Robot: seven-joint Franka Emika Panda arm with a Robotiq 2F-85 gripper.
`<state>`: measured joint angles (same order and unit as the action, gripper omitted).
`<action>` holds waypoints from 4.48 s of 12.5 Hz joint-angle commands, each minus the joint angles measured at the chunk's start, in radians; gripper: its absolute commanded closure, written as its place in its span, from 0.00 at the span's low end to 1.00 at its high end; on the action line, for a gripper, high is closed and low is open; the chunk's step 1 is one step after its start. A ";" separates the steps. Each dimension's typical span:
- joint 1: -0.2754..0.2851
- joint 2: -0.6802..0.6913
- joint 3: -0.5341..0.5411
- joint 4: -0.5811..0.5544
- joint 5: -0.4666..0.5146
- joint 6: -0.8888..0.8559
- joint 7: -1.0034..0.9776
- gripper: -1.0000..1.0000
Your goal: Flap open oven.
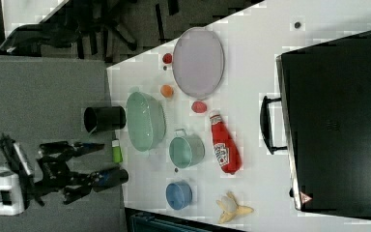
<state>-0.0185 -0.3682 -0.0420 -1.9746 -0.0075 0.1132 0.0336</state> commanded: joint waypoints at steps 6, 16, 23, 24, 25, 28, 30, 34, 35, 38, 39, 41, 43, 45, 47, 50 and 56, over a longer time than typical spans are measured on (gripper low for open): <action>-0.008 0.031 -0.056 -0.060 -0.004 0.033 -0.255 0.83; -0.023 0.183 -0.288 -0.078 -0.079 0.235 -0.961 0.83; -0.026 0.333 -0.394 -0.159 -0.083 0.492 -1.227 0.83; -0.026 0.356 -0.402 -0.176 -0.081 0.540 -1.227 0.83; -0.027 0.378 -0.408 -0.189 -0.081 0.575 -1.227 0.83; -0.029 0.443 -0.417 -0.207 -0.080 0.643 -1.228 0.83; -0.030 0.481 -0.418 -0.207 -0.080 0.658 -1.227 0.83; -0.029 0.548 -0.414 -0.210 -0.079 0.718 -1.226 0.83; -0.027 0.556 -0.407 -0.214 -0.079 0.718 -1.226 0.83; -0.011 0.558 -0.390 -0.221 -0.106 0.716 -1.172 0.83; 0.000 0.558 -0.385 -0.224 -0.145 0.716 -1.136 0.83; 0.029 0.559 -0.376 -0.231 -0.258 0.716 -1.045 0.83; 0.054 0.565 -0.362 -0.239 -0.371 0.712 -0.926 0.83; 0.076 0.570 -0.341 -0.252 -0.462 0.708 -0.821 0.83; 0.098 0.579 -0.313 -0.266 -0.532 0.698 -0.725 0.83; 0.127 0.622 -0.269 -0.274 -0.610 0.680 -0.528 0.83; 0.188 0.746 -0.227 -0.268 -0.654 0.698 -0.324 0.83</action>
<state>0.1512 0.3640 -0.2754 -2.2266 -0.6548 0.8096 -0.3765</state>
